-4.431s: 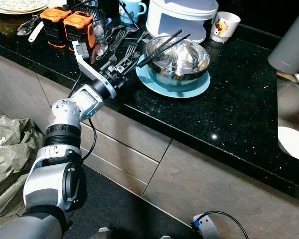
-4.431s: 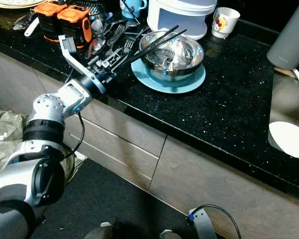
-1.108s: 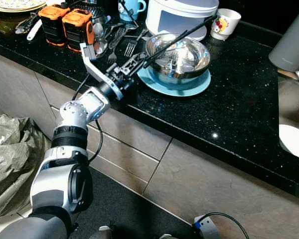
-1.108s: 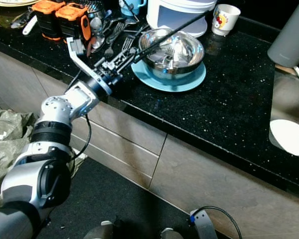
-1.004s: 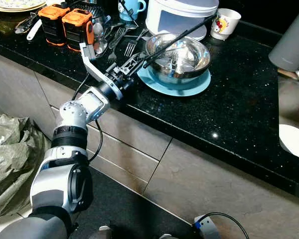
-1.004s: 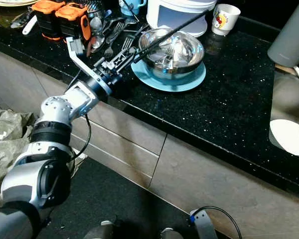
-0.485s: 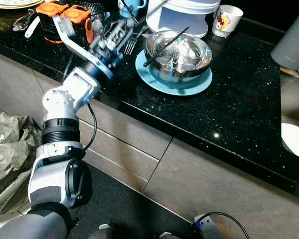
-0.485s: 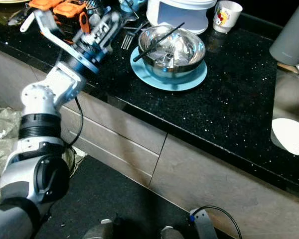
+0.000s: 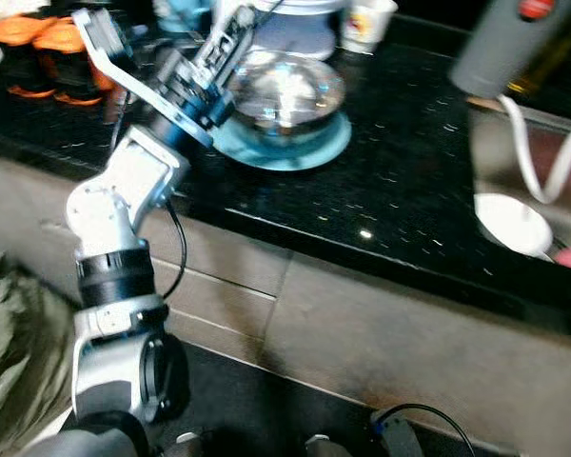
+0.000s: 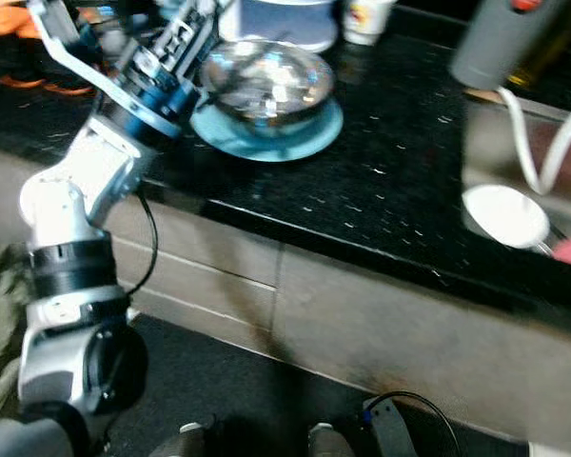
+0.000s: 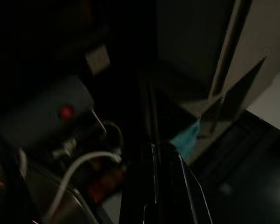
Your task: Kitchen organization
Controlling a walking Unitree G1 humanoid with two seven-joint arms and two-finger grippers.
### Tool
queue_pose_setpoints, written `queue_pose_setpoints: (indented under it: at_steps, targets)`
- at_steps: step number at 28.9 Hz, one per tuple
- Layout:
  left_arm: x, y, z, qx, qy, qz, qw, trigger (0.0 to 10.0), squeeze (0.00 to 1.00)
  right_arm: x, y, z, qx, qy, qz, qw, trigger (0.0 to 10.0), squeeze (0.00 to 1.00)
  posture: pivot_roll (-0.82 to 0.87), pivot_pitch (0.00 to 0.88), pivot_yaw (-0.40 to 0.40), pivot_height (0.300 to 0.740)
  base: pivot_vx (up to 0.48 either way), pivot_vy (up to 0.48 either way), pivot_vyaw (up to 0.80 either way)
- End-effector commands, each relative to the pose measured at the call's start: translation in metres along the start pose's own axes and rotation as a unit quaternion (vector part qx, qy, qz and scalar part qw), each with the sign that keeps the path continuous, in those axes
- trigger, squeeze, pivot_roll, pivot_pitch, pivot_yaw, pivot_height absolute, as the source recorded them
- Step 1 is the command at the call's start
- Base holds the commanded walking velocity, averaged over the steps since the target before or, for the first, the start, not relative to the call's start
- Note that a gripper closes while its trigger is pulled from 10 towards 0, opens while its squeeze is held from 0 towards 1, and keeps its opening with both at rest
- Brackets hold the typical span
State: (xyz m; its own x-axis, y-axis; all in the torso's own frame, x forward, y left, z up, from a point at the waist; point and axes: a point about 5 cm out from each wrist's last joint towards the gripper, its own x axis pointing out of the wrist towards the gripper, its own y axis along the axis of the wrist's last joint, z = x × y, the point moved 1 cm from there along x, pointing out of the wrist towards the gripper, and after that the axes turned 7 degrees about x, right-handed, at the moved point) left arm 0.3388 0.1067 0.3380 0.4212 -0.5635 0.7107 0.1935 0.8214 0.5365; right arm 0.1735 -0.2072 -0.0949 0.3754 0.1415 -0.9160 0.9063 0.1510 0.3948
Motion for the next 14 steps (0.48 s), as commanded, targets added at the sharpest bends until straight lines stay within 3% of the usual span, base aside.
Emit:
queue_pose_setpoints:
  at_steps: [1,3,4,5,6,14]
  targets:
    - [0.001,-0.005,0.006,-0.004,-0.012,-0.003,1.000,0.0,0.00,-0.001,-0.012,0.001,0.012,-0.002,-0.016,1.000,10.0,0.00,0.03,0.183,-0.057,0.740,0.000,0.000,-0.80]
    - [-0.003,-0.005,0.005,0.001,0.002,0.004,1.000,0.3,0.00,-0.001,-0.011,0.001,0.012,-0.002,-0.016,1.000,10.0,0.00,0.03,0.180,-0.057,0.740,0.000,0.000,-0.80]
    - [-0.004,-0.005,0.003,0.003,0.013,0.005,1.000,4.8,0.00,-0.001,-0.011,0.001,0.012,-0.002,-0.015,1.000,10.0,0.00,0.03,0.179,-0.057,0.740,0.000,0.000,-0.80]
    - [-0.004,-0.005,0.003,0.003,0.013,0.005,1.000,4.8,0.00,-0.001,-0.011,0.001,0.012,-0.002,-0.015,1.000,10.0,0.00,0.03,0.179,-0.057,0.740,0.000,0.000,-0.80]
    - [-0.006,-0.004,0.003,0.006,0.022,0.008,1.000,10.0,0.00,-0.001,-0.010,0.001,0.012,-0.002,-0.015,1.000,10.0,0.00,0.03,0.178,-0.056,0.740,0.000,0.000,-0.80]
    - [-0.006,0.009,0.005,0.026,0.044,0.041,0.998,10.0,0.00,0.000,-0.009,0.001,0.013,-0.003,-0.012,1.000,10.0,0.00,0.03,0.179,-0.055,0.740,0.000,0.000,-0.80]
